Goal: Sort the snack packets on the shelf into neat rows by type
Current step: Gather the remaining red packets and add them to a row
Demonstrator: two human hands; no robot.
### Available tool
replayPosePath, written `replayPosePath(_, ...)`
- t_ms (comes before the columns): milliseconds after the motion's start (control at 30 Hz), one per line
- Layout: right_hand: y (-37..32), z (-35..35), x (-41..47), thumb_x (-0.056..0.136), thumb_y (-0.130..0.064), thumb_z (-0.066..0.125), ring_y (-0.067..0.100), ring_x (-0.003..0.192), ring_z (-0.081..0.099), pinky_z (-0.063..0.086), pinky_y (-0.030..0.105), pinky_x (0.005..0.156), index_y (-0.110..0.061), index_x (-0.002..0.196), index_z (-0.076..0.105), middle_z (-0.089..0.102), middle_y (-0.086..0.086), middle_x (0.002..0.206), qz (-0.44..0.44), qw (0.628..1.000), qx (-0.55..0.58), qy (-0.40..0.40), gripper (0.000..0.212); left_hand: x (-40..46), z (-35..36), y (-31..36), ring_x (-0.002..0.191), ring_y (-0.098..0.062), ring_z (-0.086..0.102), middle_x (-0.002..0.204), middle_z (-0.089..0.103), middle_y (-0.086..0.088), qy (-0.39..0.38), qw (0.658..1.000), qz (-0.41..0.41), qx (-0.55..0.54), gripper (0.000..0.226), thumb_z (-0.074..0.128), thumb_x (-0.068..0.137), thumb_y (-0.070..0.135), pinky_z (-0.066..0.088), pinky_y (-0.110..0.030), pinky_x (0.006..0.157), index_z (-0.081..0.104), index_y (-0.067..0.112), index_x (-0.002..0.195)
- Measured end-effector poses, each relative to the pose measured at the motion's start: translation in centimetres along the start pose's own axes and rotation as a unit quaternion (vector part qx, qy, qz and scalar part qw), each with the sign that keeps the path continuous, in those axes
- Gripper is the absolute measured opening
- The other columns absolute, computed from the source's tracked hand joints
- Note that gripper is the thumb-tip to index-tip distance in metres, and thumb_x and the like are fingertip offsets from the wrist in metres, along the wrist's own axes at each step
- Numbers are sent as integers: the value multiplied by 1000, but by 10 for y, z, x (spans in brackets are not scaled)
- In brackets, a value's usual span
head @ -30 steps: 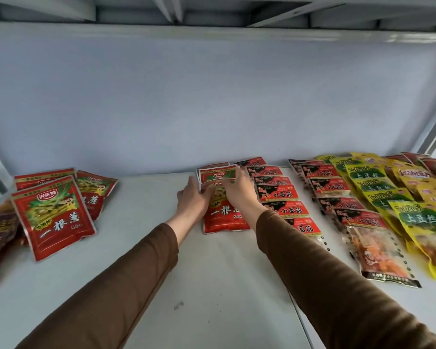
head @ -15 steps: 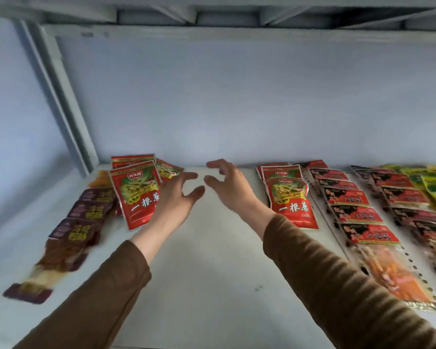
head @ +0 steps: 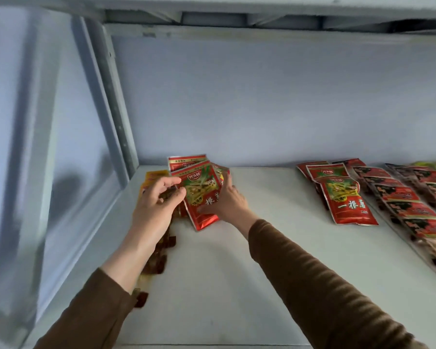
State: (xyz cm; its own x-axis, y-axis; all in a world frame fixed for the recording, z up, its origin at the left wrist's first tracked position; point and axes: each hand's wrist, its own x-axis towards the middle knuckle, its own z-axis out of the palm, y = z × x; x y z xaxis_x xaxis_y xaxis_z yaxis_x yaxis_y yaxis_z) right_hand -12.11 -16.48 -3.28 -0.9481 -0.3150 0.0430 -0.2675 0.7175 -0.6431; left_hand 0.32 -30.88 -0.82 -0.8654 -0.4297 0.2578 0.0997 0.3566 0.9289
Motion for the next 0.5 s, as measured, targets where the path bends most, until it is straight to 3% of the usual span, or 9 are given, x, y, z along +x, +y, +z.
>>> replayPosePath(67, -2, -5, 0, 70, -34, 88, 29, 112, 62, 52, 47, 96, -24, 149, 17, 60, 4, 129, 26, 998, 62, 14, 106, 1, -7, -5, 123, -12, 58, 125, 66, 10, -2, 1000, -14, -26, 18, 70, 93, 38, 44, -46, 110, 66, 40, 111)
replayPosePath(133, -3, -13, -5, 78, -22, 83, 25, 101, 68, 58, 43, 85, -23, 138, 34, 64, -1, 116, 30, 985, 167, 15, 77, 2, -9, -8, 123, -11, 58, 126, 65, 8, 6, 997, -38, -64, 29, 73, 92, 35, 44, -42, 111, 61, 36, 118)
replayPosePath(233, -10, -25, -18, 87, -10, 75, 24, 92, 71, 56, 26, 67, -17, 114, 56, 72, -1, 99, -5, 933, 359, -16, 33, 6, -3, -11, 121, -13, 61, 130, 63, 0, 0, 987, -74, -140, 70, 84, 81, 35, 48, -39, 105, 45, 27, 138)
replayPosePath(300, -20, -26, -25, 91, -9, 70, 26, 93, 71, 58, 30, 72, -13, 114, 62, 74, 8, 106, -38, 888, 455, -53, 24, 10, 2, -10, 111, -14, 70, 122, 70, 0, -17, 977, -88, -194, 87, 91, 70, 39, 54, -37, 95, 42, 24, 140)
replayPosePath(400, -35, -16, -25, 97, -9, 62, 27, 100, 70, 58, 40, 90, -7, 126, 61, 72, 9, 111, -65, 870, 482, -80, 29, 16, 8, -12, 101, -15, 75, 113, 76, 6, -19, 979, -74, -189, 64, 90, 75, 31, 57, -39, 87, 57, 29, 130)
replayPosePath(500, -36, -13, -11, 100, -21, 59, 21, 85, 68, 54, 35, 77, -14, 110, 65, 72, 3, 98, -48, 913, 405, -13, 14, 16, 0, -21, 93, -7, 75, 107, 77, 13, 34, 982, -66, -173, 48, 86, 79, 26, 58, -25, 75, 63, 38, 120)
